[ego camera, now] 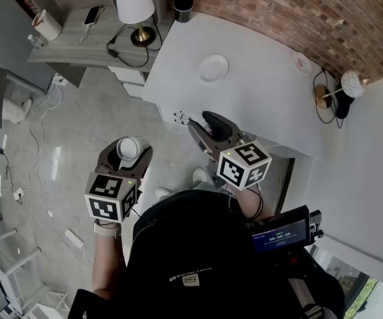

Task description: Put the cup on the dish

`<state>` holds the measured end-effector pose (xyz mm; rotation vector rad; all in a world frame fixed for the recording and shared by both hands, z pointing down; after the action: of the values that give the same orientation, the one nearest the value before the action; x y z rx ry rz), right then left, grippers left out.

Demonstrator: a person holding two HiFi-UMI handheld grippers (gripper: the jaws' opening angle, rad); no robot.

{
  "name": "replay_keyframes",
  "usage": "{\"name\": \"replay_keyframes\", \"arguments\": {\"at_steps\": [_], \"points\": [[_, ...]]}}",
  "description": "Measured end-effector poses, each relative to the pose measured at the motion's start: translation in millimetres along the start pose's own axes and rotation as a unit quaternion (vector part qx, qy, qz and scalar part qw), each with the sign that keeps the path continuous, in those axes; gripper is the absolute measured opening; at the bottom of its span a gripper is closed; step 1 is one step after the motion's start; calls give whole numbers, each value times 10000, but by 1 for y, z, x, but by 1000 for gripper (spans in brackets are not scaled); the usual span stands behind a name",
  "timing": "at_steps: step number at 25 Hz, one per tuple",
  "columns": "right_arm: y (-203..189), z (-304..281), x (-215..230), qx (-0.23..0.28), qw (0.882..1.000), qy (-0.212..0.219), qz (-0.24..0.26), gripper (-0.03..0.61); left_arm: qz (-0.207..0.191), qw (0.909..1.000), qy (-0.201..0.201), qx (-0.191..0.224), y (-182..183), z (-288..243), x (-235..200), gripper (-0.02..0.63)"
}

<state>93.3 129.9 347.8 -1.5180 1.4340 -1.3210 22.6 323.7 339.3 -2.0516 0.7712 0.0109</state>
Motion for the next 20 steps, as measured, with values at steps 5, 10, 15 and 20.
{"name": "replay_keyframes", "arguments": {"at_steps": [5,10,15,20], "points": [[1,1,6,14,10000,-11,3,189,-34,10000,-16,5,1,-5,6,262],[1,5,6,12,10000,33,17,187,-31,10000,39,-14,-2,-3,11,262],[-3,6,5,16,10000,90,-32,187,-54,9999,100,-56,-6,0,15,262],[-8,12,9,50,9999,120,-93,189,-119,9998,141,-107,-8,-3,25,262]]}}
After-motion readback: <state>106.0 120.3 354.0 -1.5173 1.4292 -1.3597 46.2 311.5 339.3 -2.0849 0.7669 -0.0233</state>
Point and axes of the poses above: the fingertips, and each gripper's own axes: z backward along the fingers, x to its right, y out of its top, the point moved 5 cm from there along z, backward along the fingers, and after that the axes turned 12 degrees about z, right-handed, at the moved point
